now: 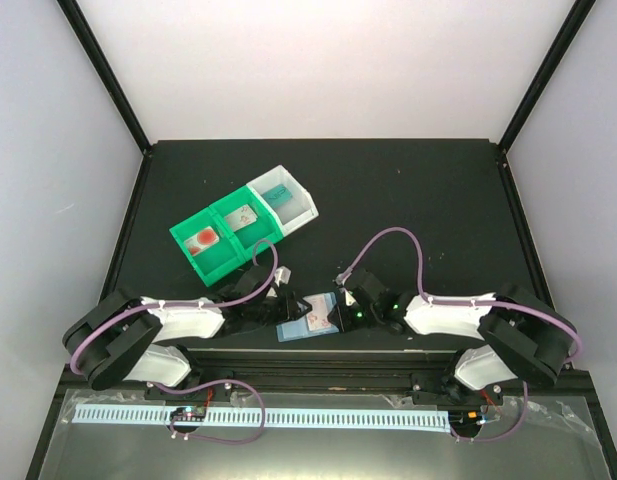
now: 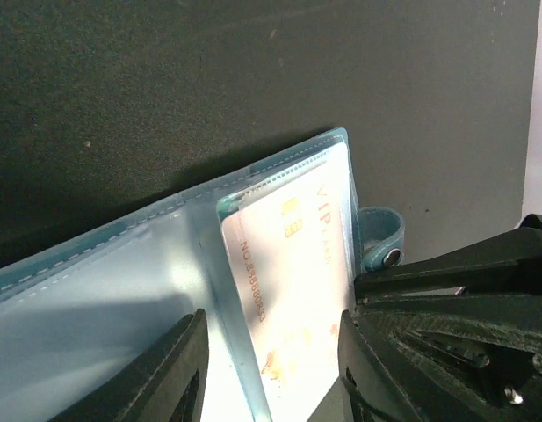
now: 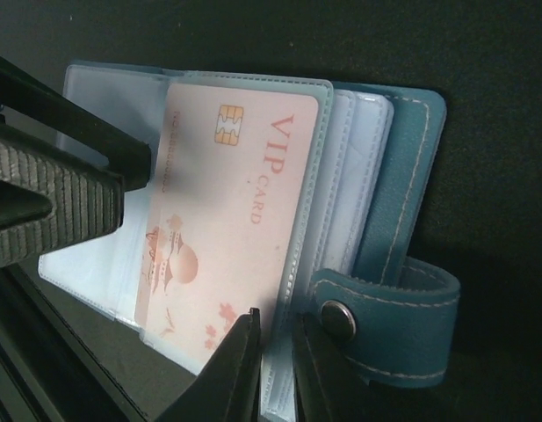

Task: Take the credit cards out of the card holder

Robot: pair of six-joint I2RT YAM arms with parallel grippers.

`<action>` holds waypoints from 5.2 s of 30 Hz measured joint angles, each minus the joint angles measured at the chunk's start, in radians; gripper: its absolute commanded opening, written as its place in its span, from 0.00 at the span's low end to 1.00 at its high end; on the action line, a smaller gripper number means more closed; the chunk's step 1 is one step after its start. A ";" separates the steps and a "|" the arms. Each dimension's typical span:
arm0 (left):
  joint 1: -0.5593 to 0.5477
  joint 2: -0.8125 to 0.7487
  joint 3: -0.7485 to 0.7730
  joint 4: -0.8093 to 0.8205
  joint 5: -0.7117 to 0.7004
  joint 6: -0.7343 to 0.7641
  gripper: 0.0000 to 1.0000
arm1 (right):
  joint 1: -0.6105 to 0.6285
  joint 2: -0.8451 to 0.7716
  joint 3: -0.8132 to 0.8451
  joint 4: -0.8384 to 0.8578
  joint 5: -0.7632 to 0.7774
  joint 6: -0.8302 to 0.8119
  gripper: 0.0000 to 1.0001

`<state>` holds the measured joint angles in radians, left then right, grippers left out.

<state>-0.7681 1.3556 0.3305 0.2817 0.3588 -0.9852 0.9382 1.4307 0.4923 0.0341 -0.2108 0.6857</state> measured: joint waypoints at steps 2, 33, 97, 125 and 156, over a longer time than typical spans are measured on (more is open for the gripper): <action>0.000 0.000 -0.003 0.006 -0.005 0.000 0.41 | 0.000 -0.012 0.001 -0.017 0.006 -0.002 0.19; -0.006 0.048 -0.068 0.191 -0.017 -0.042 0.35 | 0.000 0.041 0.030 0.031 0.023 0.016 0.10; -0.046 0.058 -0.179 0.414 -0.030 -0.197 0.02 | -0.003 0.066 -0.029 0.188 0.016 0.060 0.12; -0.032 -0.023 -0.201 0.373 -0.003 -0.178 0.02 | -0.002 0.053 -0.036 0.182 0.032 0.061 0.12; 0.008 -0.074 -0.223 0.284 0.039 -0.148 0.02 | -0.002 0.027 -0.062 0.187 0.052 0.087 0.11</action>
<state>-0.7601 1.2812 0.1074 0.5659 0.3977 -1.1328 0.9363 1.4574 0.4305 0.2214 -0.1585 0.7727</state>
